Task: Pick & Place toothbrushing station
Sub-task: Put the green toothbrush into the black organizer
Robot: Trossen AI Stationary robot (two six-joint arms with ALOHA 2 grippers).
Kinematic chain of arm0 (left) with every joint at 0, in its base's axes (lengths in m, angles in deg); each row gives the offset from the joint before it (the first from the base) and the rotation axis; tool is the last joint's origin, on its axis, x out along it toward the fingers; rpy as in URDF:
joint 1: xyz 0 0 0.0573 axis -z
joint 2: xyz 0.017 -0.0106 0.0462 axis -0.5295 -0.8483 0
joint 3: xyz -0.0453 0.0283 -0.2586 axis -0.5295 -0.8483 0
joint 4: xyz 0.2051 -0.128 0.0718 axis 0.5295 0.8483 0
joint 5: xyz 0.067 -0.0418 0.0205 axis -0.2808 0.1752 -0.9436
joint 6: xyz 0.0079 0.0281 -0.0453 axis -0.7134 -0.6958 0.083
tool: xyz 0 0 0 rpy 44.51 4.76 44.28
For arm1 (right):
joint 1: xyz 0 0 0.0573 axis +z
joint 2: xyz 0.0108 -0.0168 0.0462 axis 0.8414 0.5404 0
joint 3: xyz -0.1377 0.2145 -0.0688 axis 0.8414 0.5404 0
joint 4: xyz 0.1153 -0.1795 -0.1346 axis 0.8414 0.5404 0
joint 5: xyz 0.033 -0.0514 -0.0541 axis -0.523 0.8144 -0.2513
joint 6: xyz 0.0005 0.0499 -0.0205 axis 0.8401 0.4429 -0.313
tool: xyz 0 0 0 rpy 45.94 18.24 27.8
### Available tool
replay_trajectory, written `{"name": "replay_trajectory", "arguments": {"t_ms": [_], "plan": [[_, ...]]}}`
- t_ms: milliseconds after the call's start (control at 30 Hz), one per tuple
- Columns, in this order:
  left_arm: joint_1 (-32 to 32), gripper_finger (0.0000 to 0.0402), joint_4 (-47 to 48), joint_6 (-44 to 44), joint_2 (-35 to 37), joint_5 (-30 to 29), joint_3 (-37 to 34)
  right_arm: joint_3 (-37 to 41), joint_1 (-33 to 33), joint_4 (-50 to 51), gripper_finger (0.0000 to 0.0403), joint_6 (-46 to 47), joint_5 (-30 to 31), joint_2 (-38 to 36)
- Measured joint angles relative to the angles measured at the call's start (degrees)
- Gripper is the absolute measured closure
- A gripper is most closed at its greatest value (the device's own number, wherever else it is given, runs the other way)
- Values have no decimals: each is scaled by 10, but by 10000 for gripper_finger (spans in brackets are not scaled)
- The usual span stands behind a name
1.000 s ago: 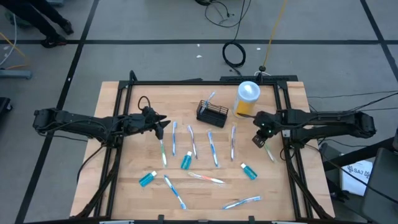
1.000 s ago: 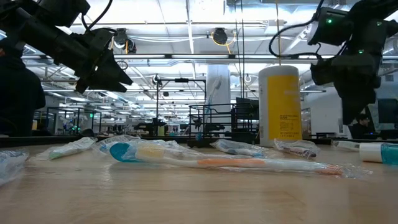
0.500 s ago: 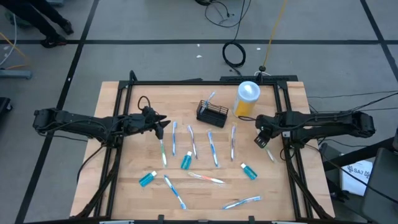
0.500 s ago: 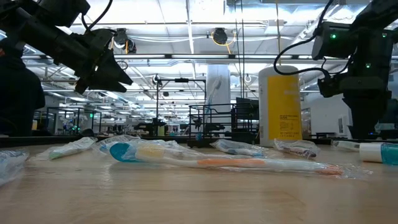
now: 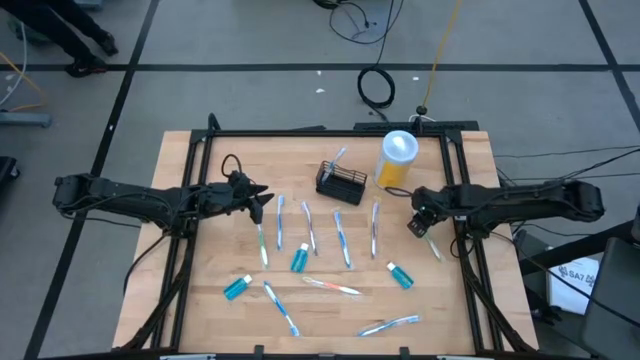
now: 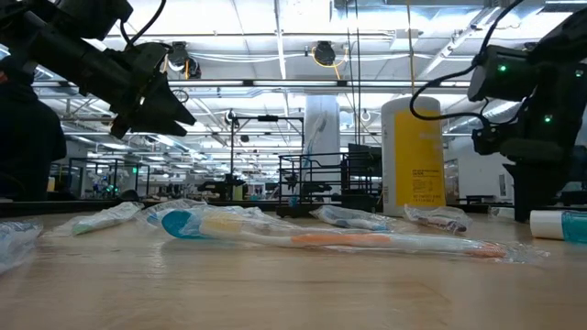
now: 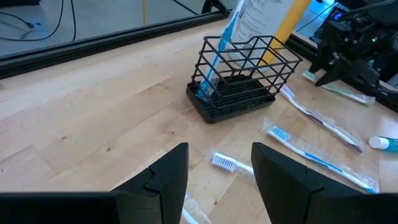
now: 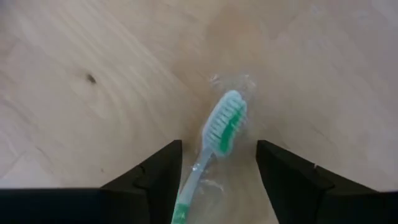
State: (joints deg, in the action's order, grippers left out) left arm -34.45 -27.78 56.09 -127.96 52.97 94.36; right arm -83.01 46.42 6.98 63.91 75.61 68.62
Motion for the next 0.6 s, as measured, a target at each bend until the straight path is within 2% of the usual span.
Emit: {"name": "replay_trajectory", "arguments": {"t_ms": [133, 367, 467, 600], "plan": [[0, 222, 0, 0, 0, 0, 0, 2, 0, -8, 247, -14, -2, 0], [0, 222, 0, 0, 0, 0, 0, 3, 0, -27, 349, -21, -4, 0], [0, 222, -1, 0, 0, 0, 0, -4, 0, -28, 388, -27, -23, 0], [0, 222, -1, 0, 0, 0, 0, -26, 0, -50, 388, -46, -91, 0]]}}
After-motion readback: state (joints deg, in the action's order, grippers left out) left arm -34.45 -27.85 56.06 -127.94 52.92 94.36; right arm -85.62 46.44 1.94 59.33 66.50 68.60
